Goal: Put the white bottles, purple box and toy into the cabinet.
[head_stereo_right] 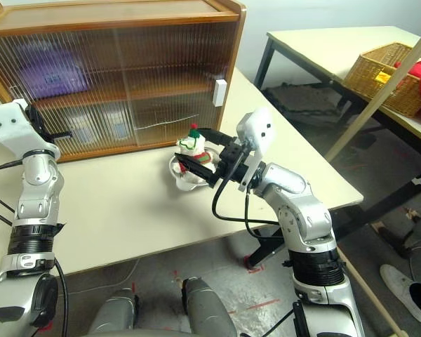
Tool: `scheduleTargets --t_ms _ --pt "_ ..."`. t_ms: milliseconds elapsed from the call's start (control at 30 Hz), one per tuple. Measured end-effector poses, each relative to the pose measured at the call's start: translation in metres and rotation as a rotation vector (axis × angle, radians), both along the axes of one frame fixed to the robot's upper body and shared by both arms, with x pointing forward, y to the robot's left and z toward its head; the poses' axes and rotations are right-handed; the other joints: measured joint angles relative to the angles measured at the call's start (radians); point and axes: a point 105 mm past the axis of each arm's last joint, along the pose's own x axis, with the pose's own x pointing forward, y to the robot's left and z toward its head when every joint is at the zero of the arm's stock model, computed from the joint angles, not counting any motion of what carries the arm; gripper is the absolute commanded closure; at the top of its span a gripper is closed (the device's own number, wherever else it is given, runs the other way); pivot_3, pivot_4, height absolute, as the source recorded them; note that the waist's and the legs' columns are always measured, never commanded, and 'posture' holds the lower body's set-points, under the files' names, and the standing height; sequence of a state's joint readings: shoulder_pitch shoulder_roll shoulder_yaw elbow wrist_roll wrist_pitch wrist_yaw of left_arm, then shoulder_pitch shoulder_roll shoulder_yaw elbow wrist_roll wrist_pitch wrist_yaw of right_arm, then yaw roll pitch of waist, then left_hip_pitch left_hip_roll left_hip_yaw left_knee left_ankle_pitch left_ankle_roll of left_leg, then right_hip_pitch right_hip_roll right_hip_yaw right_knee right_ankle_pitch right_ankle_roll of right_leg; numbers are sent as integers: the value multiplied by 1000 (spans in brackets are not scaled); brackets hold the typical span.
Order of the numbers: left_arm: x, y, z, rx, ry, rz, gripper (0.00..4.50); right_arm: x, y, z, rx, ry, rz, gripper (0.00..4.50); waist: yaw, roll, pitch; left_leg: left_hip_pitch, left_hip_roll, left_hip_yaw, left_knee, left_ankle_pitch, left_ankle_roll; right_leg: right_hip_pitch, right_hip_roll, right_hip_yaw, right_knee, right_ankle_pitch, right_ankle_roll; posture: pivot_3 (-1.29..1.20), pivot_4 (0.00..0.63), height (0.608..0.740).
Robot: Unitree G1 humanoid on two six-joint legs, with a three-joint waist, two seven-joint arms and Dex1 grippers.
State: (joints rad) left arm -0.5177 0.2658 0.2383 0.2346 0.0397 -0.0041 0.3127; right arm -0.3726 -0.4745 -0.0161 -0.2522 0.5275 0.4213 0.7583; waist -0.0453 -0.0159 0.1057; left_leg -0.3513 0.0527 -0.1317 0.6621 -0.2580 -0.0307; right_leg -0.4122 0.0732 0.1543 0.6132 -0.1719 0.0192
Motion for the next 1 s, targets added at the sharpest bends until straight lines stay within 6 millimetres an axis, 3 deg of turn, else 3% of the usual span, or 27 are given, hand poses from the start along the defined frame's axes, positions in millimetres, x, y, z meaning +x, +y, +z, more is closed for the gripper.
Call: scheduleTargets --t_ms 200,467,667,767,900,1000 --pt "1 0 1 -24 -14 -44 4462 0 -1 -1 -4 -8 1 0 2 0 0 2 0 0 0 0 0 0 0 0 0 0 0 -9 83 740" --pt "8 -28 -1 -23 -36 -280 4462 1 -1 -1 -11 -11 -2 0 31 -1 -1 1 0 -1 0 -2 -1 2 0 0 1 0 0 -25 76 740" --pt "6 -61 2 43 -50 -479 4462 0 -1 -2 -11 -7 -5 0 38 -1 -1 0 -1 -1 1 -7 2 3 0 0 1 0 0 -25 72 740" --pt "0 -91 -5 30 -35 -691 4462 0 -1 -2 -11 -10 -6 0 37 -1 -1 -1 -1 -1 1 -10 3 3 0 0 1 0 0 -19 70 740" --pt "-13 -121 -14 25 8 -964 3618 0 -1 -1 -10 -11 -5 0 38 -1 -2 -2 -1 0 2 -12 7 2 0 0 1 0 0 -15 70 740" --pt "-20 -130 -14 62 31 -1089 2552 0 -1 -1 -10 -11 -4 0 36 0 -2 -3 -1 0 4 -14 10 2 0 0 1 0 0 -11 69 740"
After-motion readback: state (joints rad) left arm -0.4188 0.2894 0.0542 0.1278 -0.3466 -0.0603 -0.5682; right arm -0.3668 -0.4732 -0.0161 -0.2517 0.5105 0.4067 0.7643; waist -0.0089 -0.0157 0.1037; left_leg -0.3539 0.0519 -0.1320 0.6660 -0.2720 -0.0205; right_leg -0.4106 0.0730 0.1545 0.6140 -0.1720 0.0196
